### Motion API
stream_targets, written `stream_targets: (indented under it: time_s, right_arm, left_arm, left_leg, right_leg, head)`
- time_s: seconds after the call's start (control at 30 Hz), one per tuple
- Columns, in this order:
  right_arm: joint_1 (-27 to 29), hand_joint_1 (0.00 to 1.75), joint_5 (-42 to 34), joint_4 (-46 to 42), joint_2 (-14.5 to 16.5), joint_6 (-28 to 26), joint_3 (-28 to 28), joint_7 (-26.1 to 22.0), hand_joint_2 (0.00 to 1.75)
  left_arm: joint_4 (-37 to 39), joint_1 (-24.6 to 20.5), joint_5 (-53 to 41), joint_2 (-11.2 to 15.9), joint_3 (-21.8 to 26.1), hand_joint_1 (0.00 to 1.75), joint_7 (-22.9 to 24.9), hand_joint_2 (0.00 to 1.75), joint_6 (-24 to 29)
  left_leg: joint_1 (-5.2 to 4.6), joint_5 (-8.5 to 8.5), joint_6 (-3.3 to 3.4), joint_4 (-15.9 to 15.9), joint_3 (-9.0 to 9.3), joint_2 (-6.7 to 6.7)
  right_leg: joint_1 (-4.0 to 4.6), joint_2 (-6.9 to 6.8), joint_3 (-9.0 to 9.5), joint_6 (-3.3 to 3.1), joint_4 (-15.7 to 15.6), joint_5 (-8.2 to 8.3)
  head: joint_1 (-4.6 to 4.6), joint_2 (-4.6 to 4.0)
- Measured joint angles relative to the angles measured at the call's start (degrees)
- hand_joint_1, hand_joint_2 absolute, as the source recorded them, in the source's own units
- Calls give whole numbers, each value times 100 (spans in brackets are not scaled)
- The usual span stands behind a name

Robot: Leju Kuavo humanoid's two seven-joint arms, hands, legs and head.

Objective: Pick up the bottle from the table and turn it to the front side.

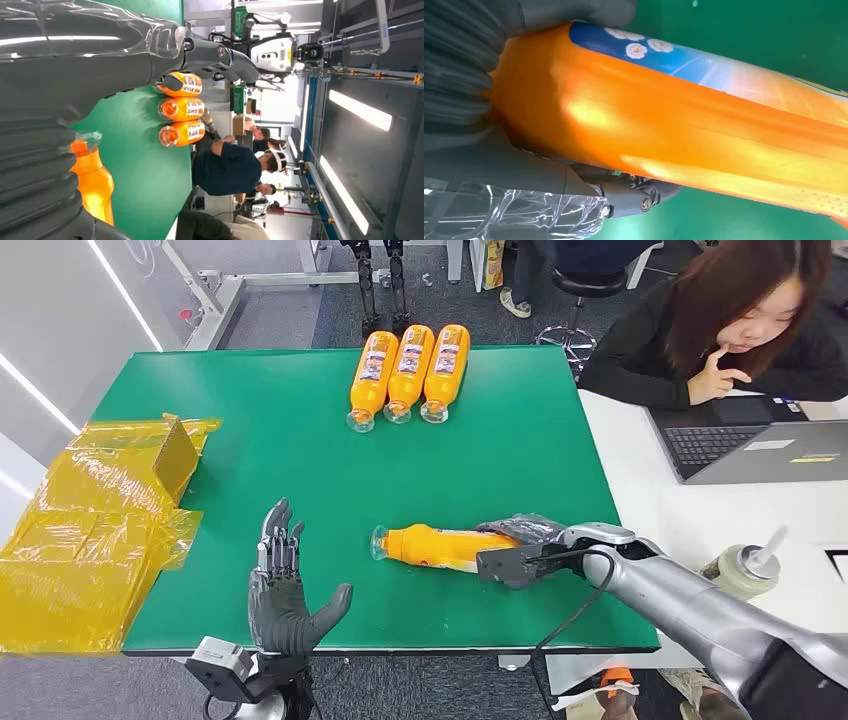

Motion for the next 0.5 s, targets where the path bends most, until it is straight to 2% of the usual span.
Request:
stream_targets:
  time_s: [0.37, 0.5]
  right_arm:
    - [-146, 175, -87, 309, 421, -67, 157, -111, 175]
    - [-191, 175, -111, 402, 556, -395, 177, -231, 175]
  left_arm:
    - [-256, 115, -121, 5, 23, 0, 105, 175, 4]
    - [-302, 154, -184, 5, 48, 0, 105, 175, 19]
  left_leg:
    - [1, 1, -1, -2, -7, -5]
    - [0, 1, -1, -2, -9, -7]
  right_leg:
    - [1, -5, -5, 0, 2, -1]
    - [1, -7, -6, 0, 3, -1]
  head:
    - [-1, 0]
    - [-1, 0]
